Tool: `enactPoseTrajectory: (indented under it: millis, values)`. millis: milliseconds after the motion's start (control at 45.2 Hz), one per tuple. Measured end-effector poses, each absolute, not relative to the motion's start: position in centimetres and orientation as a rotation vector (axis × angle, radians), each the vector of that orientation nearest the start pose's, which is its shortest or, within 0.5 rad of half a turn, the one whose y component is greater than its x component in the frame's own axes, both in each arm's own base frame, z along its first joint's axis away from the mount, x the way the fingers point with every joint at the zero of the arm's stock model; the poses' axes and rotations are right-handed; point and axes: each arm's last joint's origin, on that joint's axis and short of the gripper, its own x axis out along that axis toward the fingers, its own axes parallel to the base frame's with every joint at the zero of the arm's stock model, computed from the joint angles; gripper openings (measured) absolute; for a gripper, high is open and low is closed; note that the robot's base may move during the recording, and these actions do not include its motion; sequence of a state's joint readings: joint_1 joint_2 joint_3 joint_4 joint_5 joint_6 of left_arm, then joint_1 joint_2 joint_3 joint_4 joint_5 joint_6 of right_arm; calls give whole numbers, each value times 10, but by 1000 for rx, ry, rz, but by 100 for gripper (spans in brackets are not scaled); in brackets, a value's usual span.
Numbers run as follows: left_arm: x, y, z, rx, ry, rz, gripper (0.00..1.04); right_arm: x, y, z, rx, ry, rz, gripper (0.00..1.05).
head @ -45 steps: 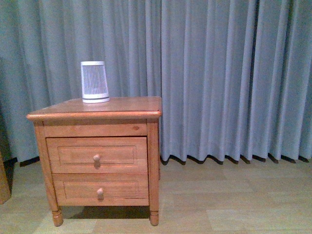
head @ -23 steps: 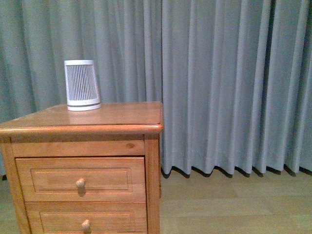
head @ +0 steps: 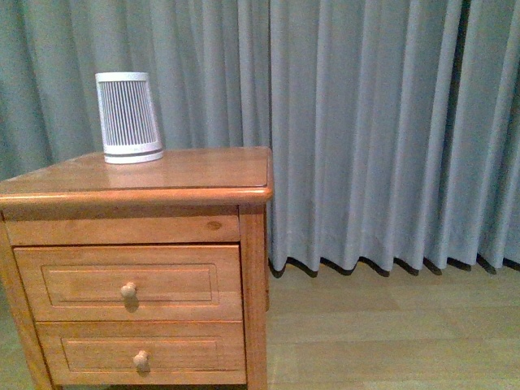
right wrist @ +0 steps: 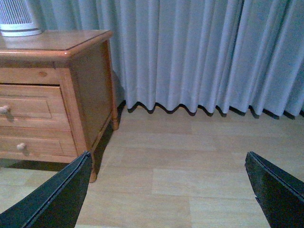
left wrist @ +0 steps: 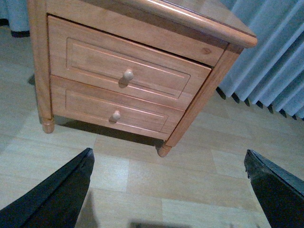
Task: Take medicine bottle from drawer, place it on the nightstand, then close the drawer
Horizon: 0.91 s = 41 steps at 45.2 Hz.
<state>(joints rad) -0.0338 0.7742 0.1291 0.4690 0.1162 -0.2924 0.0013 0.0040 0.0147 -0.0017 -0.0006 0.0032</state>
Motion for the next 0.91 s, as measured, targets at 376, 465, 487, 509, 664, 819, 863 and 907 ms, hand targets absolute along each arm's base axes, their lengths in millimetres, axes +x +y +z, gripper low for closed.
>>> enactPoseTrajectory:
  millis: [376, 465, 487, 509, 664, 819, 863, 907]
  values:
    - [266, -52, 145, -226, 254, -152, 98, 97, 0, 168, 3, -9, 2, 98]
    - [285, -60, 140, -222, 247, -151, 98, 97, 0, 168, 3, -9, 2, 98]
    - [290, -62, 139, -222, 247, -150, 98, 97, 0, 168, 3, -9, 2, 98]
    - [293, -63, 136, -220, 251, -149, 98, 97, 0, 168, 3, -9, 2, 98]
    - [319, -70, 126, -204, 243, -133, 98, 97, 0, 168, 3, -9, 2, 98]
    - [345, -74, 113, -158, 241, -123, 98, 97, 0, 168, 3, -9, 2, 98]
    - [351, -74, 111, -152, 240, -122, 98, 97, 0, 168, 3, -9, 2, 98]
    - [359, -74, 109, -142, 234, -117, 98, 97, 0, 168, 3, -9, 2, 98]
